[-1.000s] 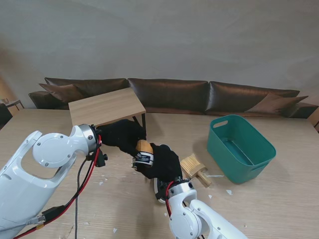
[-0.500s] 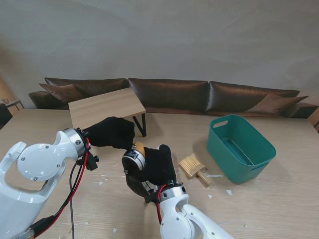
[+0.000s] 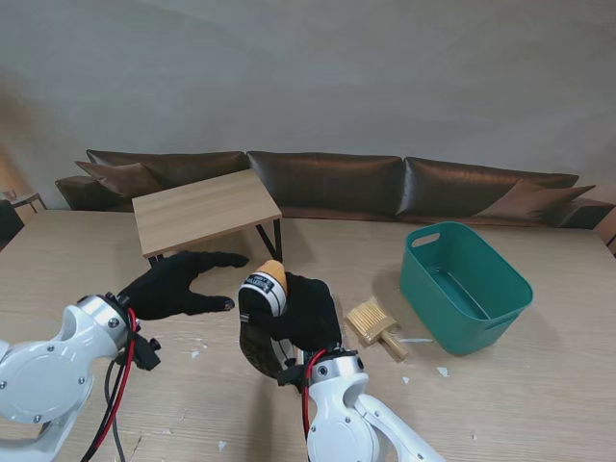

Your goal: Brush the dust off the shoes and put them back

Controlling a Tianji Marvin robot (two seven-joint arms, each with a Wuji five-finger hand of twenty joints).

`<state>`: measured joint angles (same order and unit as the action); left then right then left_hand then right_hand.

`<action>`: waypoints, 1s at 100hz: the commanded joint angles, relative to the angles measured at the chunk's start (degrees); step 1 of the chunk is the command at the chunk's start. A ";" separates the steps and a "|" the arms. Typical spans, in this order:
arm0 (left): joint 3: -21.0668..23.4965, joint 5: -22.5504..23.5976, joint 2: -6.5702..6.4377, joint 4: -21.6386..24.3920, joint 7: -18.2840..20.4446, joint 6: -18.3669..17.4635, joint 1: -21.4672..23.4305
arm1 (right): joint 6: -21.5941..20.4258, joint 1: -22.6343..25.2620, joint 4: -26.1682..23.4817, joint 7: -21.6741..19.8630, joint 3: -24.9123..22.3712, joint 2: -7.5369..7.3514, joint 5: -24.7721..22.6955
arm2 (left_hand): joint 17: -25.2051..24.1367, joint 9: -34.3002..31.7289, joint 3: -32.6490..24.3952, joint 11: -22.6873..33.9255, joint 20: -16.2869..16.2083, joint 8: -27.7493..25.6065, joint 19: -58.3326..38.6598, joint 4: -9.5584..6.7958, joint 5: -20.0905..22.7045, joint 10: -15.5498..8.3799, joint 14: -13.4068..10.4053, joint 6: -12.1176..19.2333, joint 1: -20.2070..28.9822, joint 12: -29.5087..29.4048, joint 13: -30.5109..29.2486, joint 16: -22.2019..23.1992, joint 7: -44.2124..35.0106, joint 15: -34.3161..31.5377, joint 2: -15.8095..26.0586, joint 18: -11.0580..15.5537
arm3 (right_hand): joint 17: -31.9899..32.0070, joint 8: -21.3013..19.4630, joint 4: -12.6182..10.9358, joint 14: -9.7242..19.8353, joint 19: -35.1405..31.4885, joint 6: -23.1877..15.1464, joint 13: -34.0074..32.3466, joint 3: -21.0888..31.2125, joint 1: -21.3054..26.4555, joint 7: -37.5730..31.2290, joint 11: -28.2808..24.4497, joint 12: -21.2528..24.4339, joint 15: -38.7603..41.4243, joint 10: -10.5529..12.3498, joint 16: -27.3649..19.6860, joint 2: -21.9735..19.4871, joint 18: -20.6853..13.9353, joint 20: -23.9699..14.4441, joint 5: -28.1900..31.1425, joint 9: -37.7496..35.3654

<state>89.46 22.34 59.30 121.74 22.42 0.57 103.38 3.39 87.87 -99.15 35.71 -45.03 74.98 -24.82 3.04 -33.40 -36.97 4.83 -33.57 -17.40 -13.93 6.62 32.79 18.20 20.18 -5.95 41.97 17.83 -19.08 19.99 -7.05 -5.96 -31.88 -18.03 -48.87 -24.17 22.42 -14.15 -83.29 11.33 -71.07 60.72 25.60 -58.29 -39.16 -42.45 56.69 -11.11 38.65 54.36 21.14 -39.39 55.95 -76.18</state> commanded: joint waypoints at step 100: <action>-20.09 -23.40 3.46 -18.12 -4.87 -0.92 -14.69 | -0.89 0.51 -7.99 -0.60 -5.07 0.50 6.03 | -4.61 6.00 -12.91 -1.60 -0.99 5.09 4.61 1.94 -3.86 -0.41 -0.13 -0.37 -10.95 -2.01 4.45 -0.45 1.15 1.18 -5.70 4.57 | -10.58 -3.42 -5.31 8.62 5.45 -8.77 -3.95 14.93 13.58 -4.05 2.32 -0.30 6.61 2.43 2.24 -6.14 -2.14 -1.52 0.58 -3.54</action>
<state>70.36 -0.59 61.44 103.30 16.93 0.53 88.91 3.22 88.29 -106.05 36.15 -51.32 74.21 -19.21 -0.56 -27.08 -54.99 3.43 -33.68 -11.37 -10.46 6.58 27.99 17.93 19.72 -6.68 30.76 15.61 -15.11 18.91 -5.77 -4.43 -42.63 -15.34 -49.16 -25.16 22.43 -15.40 -83.18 11.69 -71.02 60.72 27.98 -58.72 -40.44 -45.79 60.17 -12.13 42.43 54.29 23.36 -40.96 55.36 -76.66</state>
